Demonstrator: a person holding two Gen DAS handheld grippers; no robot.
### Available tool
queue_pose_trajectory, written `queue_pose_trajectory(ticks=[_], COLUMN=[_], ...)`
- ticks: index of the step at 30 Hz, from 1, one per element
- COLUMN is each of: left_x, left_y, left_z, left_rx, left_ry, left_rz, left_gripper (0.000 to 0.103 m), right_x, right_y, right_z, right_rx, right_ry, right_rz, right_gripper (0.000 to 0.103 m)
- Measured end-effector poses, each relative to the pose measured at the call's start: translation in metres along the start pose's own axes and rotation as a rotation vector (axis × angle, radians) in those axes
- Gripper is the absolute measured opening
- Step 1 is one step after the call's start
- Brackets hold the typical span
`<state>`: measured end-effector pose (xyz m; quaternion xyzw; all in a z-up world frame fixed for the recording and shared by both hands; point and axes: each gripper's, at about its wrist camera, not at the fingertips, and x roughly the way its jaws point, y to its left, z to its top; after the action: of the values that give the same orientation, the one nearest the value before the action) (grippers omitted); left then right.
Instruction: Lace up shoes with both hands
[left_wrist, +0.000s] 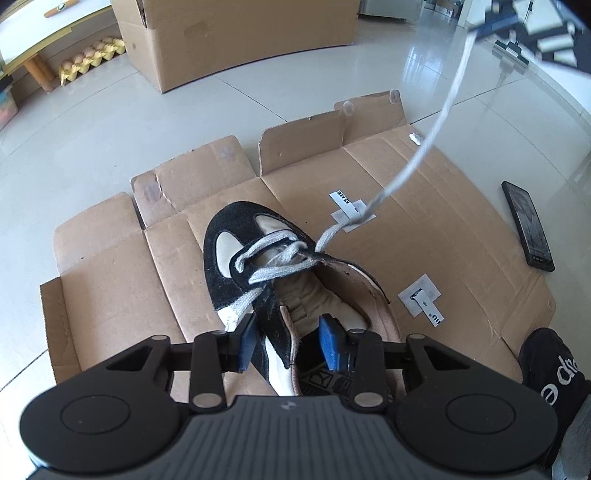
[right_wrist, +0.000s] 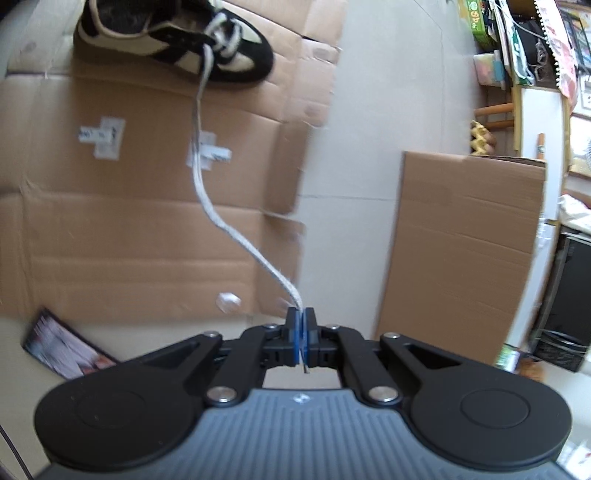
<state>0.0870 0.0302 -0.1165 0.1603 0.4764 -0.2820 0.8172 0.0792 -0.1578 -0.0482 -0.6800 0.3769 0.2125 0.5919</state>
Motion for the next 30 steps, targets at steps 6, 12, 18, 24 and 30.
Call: queue_pose_trajectory(ticks=[6, 12, 18, 24, 30], left_x=[-0.002, -0.002, -0.003, -0.003, -0.002], left_y=[-0.001, -0.003, -0.001, 0.000, -0.001], left_z=[0.000, 0.000, -0.001, -0.001, 0.000], left_rx=[0.018, 0.037, 0.020, 0.007, 0.007], left_ry=[-0.001, 0.010, 0.014, 0.016, 0.018], left_rz=[0.018, 0.024, 0.035, 0.030, 0.028], left_gripper=[0.038, 0.038, 0.039, 0.039, 0.039], right_x=[0.022, 0.045, 0.081, 0.137, 0.171], right_y=[0.026, 0.036, 0.026, 0.030, 0.042], right_z=[0.011, 0.021, -0.002, -0.064, -0.090], right_rx=[0.115, 0.413, 1.020, 1.850, 2.274], right_ry=[-0.033, -0.081, -0.104, -0.091, -0.032], right_rz=[0.079, 0.227, 0.573, 0.894, 0.928], right_gripper=[0.001, 0.002, 0.005, 0.010, 0.010])
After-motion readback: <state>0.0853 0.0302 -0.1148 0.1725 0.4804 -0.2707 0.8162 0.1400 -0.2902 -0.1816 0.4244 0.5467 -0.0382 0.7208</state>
